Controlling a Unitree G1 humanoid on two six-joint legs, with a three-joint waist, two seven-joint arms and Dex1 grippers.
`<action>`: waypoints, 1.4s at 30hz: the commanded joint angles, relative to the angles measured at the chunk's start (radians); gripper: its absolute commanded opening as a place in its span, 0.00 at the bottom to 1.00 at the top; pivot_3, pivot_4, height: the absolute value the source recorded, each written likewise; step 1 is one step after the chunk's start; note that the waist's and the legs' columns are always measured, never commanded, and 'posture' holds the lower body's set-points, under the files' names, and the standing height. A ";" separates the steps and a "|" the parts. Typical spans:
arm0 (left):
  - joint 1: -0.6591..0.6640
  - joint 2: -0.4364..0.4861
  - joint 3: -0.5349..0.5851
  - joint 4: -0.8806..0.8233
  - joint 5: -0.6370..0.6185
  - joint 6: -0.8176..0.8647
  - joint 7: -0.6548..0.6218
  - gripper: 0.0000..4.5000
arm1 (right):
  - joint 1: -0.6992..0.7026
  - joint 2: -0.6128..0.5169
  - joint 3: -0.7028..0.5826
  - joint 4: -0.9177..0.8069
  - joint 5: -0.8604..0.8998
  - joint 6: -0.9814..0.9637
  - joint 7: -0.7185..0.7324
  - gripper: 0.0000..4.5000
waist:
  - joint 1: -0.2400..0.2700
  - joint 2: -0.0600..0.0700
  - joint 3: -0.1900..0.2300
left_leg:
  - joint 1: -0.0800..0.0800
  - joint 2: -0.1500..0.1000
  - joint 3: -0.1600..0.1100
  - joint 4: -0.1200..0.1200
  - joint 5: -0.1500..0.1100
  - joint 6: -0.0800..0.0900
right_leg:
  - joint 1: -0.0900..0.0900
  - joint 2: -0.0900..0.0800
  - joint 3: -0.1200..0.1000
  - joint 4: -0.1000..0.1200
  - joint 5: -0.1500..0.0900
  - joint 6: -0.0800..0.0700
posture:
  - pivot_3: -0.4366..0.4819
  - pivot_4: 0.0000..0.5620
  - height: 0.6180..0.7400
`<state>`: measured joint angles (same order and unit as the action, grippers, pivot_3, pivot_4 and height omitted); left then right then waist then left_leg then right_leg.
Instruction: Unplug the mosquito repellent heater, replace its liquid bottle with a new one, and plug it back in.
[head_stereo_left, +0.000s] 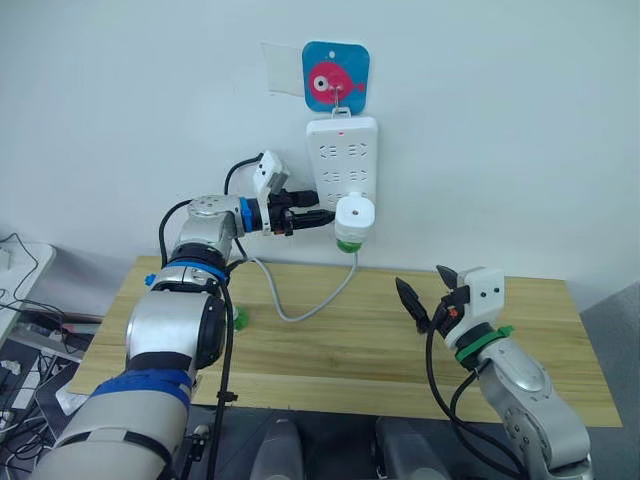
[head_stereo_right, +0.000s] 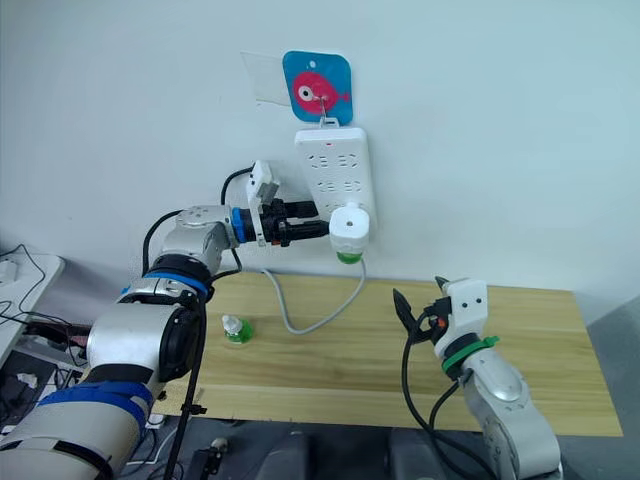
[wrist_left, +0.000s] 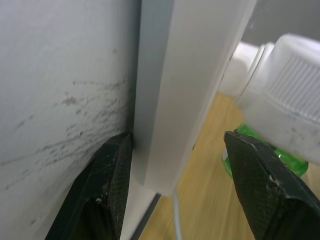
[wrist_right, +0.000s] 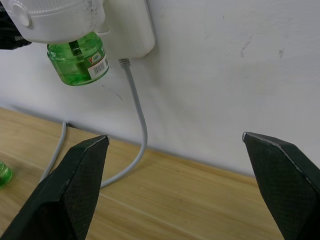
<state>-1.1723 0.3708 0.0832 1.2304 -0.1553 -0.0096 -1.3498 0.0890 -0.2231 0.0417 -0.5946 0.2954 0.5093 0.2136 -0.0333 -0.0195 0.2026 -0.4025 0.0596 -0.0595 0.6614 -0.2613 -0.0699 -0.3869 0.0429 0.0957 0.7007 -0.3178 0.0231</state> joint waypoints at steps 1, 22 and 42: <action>-0.057 -0.012 0.008 -0.031 -0.016 0.050 -0.051 0.66 | -0.008 -0.003 -0.013 -0.042 0.003 -0.007 0.000 1.00 | 0.001 -0.001 0.002 | 0.000 0.000 0.000 0.000 0.000 0.000 | 0.000 0.000 0.000 0.000 0.000 0.000 | 0.39 0.39 1.00; -0.079 -0.064 0.027 -0.091 -0.041 0.155 -0.128 0.35 | -0.049 0.042 -0.011 -0.091 0.040 0.060 -0.022 1.00 | 0.007 0.000 0.015 | -0.005 -0.002 -0.007 0.002 0.001 -0.002 | -0.001 -0.002 -0.007 0.000 0.000 0.000 | 0.36 0.42 1.00; -0.075 -0.090 0.030 -0.072 -0.024 0.101 -0.067 0.31 | -0.268 0.144 0.065 -0.265 0.041 0.358 -0.229 1.00 | -0.002 0.000 0.015 | -0.008 -0.010 -0.012 0.002 0.003 -0.004 | -0.001 -0.010 -0.010 -0.001 0.001 0.002 | 0.32 0.40 1.00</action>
<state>-1.2047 0.3005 0.1157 1.1776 -0.1760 0.0982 -1.4404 -0.1482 -0.0937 0.0820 -0.7978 0.3330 0.8410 0.0129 -0.0355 -0.0195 0.2176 -0.4104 0.0487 -0.0722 0.6631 -0.2581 -0.0737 -0.3880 0.0325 0.0851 0.7001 -0.3171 0.0249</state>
